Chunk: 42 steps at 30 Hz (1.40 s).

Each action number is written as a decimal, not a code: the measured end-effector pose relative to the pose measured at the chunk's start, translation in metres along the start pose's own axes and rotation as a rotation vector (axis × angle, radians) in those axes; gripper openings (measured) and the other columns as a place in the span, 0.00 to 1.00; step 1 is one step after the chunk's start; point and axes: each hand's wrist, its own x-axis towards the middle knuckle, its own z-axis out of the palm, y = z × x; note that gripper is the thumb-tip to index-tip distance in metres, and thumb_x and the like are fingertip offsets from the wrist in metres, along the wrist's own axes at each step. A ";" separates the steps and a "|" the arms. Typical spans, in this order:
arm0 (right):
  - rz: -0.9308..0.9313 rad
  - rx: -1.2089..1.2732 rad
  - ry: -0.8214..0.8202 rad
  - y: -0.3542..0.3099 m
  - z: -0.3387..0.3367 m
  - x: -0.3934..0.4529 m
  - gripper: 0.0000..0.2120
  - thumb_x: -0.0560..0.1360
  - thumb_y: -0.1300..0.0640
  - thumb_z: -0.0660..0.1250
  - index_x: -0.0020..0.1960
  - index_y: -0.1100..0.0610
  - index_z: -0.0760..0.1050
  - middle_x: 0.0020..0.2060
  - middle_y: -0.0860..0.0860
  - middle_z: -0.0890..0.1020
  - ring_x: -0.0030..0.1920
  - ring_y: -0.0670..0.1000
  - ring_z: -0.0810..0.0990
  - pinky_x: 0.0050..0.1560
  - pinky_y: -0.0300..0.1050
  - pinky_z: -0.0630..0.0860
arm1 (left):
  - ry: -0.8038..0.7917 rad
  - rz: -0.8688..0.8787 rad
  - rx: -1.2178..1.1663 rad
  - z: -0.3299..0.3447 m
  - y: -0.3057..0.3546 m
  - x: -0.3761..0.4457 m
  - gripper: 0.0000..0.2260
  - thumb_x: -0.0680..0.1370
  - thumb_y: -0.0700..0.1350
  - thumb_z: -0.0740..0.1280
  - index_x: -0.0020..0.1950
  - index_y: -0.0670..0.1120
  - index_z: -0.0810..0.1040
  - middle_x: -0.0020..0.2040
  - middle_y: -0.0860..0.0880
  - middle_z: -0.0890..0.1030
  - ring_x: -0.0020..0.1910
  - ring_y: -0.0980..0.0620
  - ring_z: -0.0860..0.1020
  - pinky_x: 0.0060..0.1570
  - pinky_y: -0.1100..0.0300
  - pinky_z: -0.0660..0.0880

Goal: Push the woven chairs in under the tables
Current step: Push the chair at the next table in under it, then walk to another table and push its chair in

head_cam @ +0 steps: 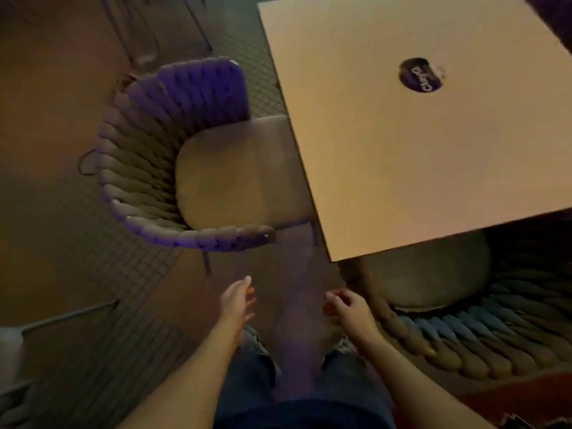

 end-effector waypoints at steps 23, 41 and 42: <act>-0.180 0.176 -0.364 -0.380 0.561 0.112 0.18 0.77 0.43 0.61 0.61 0.52 0.73 0.53 0.50 0.80 0.53 0.50 0.79 0.53 0.49 0.76 | 0.246 0.207 -0.132 -0.436 0.321 0.166 0.21 0.80 0.54 0.61 0.69 0.45 0.74 0.64 0.45 0.78 0.64 0.45 0.77 0.62 0.47 0.72; -0.088 -0.146 0.004 -0.593 0.668 0.293 0.24 0.78 0.44 0.58 0.70 0.56 0.70 0.64 0.53 0.78 0.62 0.52 0.75 0.56 0.42 0.67 | 0.033 0.491 0.665 -0.472 0.677 0.399 0.23 0.76 0.58 0.66 0.68 0.49 0.75 0.64 0.47 0.79 0.61 0.49 0.77 0.60 0.51 0.75; -0.090 -0.193 0.019 -0.611 0.668 0.303 0.25 0.78 0.44 0.59 0.70 0.56 0.69 0.64 0.55 0.78 0.63 0.53 0.76 0.56 0.41 0.67 | 0.001 0.519 0.753 -0.465 0.701 0.410 0.24 0.76 0.59 0.65 0.69 0.49 0.74 0.65 0.48 0.78 0.61 0.50 0.77 0.61 0.50 0.76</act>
